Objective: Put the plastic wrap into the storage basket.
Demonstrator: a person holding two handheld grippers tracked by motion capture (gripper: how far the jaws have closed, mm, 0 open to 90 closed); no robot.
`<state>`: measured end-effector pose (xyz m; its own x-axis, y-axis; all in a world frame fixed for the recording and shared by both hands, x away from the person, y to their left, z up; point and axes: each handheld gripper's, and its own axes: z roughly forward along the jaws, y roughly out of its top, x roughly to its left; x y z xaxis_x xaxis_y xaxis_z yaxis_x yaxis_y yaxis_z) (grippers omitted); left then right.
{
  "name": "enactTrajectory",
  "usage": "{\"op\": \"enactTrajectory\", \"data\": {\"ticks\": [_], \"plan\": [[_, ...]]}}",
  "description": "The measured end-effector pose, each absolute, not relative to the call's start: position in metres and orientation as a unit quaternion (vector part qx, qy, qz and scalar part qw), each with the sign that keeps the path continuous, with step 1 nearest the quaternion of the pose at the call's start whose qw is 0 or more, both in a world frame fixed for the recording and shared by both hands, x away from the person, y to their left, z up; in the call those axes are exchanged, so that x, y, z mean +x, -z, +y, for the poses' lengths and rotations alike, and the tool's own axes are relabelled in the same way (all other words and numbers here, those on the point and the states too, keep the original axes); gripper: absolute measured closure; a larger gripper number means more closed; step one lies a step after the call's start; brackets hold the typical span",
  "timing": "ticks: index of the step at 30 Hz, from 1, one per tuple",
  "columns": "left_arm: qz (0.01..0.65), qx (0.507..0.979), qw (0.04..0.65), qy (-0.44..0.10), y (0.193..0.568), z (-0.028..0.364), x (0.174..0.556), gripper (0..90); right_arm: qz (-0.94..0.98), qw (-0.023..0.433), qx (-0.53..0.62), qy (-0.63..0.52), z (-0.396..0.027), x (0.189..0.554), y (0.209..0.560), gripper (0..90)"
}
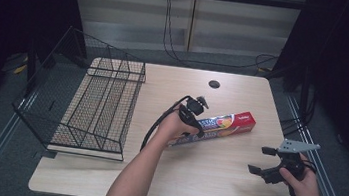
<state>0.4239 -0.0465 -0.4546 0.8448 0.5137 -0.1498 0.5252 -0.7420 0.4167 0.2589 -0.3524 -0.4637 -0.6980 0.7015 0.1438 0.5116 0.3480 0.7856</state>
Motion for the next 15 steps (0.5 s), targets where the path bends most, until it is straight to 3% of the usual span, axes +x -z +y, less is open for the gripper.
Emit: {"op": "enactTrajectory", "data": {"ticks": [6,15], "plan": [[0.276,0.929,0.246,0.017,0.457,-0.053,0.426,28.2,0.814,0.111,0.371,-0.433,-0.351,0.26,0.464,3.5],[0.255,0.94,0.227,0.004,0.463,-0.069,0.428,29.8,0.813,0.11,0.371,-0.434,-0.353,0.26,0.464,3.5]]}}
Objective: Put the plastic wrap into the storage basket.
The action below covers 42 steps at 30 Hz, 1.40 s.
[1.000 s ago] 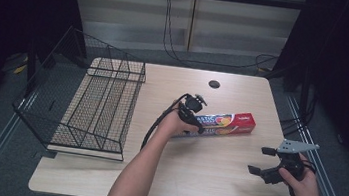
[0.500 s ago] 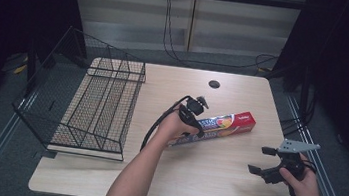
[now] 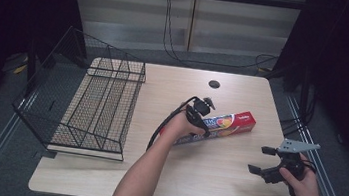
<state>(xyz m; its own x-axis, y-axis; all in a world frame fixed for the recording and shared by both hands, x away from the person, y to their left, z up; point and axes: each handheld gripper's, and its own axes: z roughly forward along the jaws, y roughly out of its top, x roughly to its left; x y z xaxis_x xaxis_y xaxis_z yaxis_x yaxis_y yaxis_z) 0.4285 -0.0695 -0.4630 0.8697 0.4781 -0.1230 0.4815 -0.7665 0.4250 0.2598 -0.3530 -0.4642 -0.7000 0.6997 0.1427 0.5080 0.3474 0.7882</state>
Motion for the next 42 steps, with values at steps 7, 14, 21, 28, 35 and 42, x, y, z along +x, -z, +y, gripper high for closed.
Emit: {"op": "enactTrajectory", "data": {"ticks": [7,14,21,28,35,42], "plan": [[0.266,0.938,0.222,0.012,0.457,-0.068,0.423,42.8,0.813,0.111,0.372,-0.435,-0.353,0.26,0.464,3.5],[0.31,0.925,0.221,0.01,0.441,-0.054,0.424,43.9,0.812,0.112,0.371,-0.437,-0.354,0.26,0.463,3.5],[0.338,0.918,0.207,0.002,0.429,-0.045,0.426,44.1,0.812,0.111,0.37,-0.438,-0.353,0.26,0.463,3.4],[0.345,0.915,0.206,0.002,0.415,-0.037,0.429,44.1,0.811,0.112,0.369,-0.439,-0.354,0.26,0.462,3.5],[0.363,0.908,0.208,0.007,0.401,-0.026,0.431,44.1,0.808,0.113,0.371,-0.444,-0.355,0.26,0.461,3.5],[0.379,0.901,0.213,-0.002,0.386,-0.013,0.431,44.1,0.808,0.112,0.37,-0.444,-0.354,0.261,0.461,3.5]]}}
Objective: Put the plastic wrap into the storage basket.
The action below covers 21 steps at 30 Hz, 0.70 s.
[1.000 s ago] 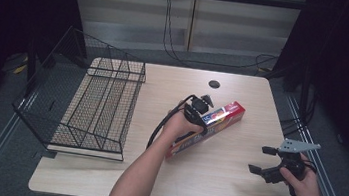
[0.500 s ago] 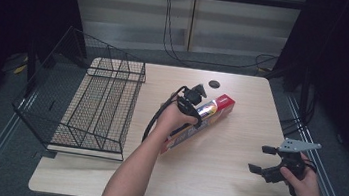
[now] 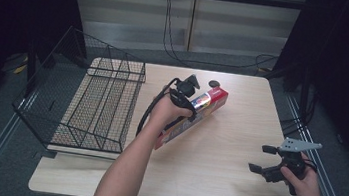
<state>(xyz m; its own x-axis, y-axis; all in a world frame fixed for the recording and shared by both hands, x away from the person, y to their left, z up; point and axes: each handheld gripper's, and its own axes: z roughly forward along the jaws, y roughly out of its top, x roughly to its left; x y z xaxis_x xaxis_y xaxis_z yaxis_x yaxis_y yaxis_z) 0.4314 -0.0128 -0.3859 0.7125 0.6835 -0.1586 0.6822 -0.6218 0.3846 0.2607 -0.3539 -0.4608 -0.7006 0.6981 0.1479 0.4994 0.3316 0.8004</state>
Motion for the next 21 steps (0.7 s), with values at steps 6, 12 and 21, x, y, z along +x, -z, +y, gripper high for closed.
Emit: {"op": "enactTrajectory", "data": {"ticks": [6,12,21], "plan": [[0.394,0.894,0.213,-0.01,0.369,0.002,0.432,44.0,0.807,0.112,0.37,-0.446,-0.354,0.261,0.46,3.5],[0.413,0.882,0.228,-0.016,0.358,0.013,0.431,44.0,0.806,0.112,0.37,-0.447,-0.353,0.261,0.46,3.5],[0.425,0.874,0.232,-0.026,0.345,0.025,0.43,43.9,0.809,0.11,0.366,-0.446,-0.351,0.261,0.46,3.4]]}}
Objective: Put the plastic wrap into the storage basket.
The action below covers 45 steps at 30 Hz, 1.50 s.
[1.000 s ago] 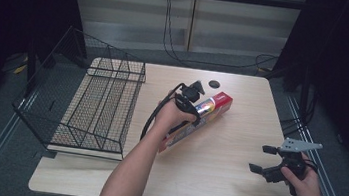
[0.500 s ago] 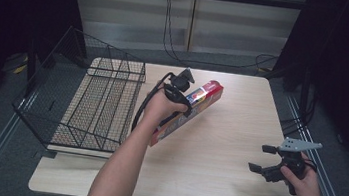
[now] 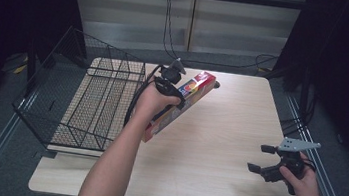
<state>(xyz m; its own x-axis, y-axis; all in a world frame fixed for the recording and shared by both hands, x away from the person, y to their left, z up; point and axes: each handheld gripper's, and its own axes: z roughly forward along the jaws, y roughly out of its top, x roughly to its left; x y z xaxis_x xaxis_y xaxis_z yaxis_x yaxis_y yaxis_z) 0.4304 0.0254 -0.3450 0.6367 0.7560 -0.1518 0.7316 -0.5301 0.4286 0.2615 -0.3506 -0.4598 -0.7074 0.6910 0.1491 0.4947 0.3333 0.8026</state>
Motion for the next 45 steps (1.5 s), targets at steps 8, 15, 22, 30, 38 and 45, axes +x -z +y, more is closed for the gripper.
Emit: {"op": "enactTrajectory", "data": {"ticks": [8,15,22,30,38,45], "plan": [[0.438,0.87,0.222,-0.028,0.336,0.036,0.429,44.0,0.808,0.111,0.368,-0.448,-0.352,0.262,0.46,3.4],[0.446,0.866,0.221,-0.038,0.326,0.048,0.428,44.1,0.807,0.111,0.369,-0.447,-0.351,0.262,0.46,3.5],[0.46,0.859,0.217,-0.049,0.313,0.06,0.425,44.1,0.807,0.11,0.368,-0.449,-0.35,0.262,0.459,3.4],[0.464,0.858,0.213,-0.055,0.306,0.07,0.424,44.2,0.806,0.112,0.368,-0.449,-0.35,0.262,0.459,3.4],[0.478,0.85,0.215,-0.058,0.299,0.08,0.423,44.2,0.807,0.112,0.367,-0.449,-0.35,0.262,0.459,3.4],[0.485,0.846,0.214,-0.059,0.295,0.092,0.421,44.2,0.807,0.112,0.367,-0.45,-0.349,0.263,0.459,3.4]]}}
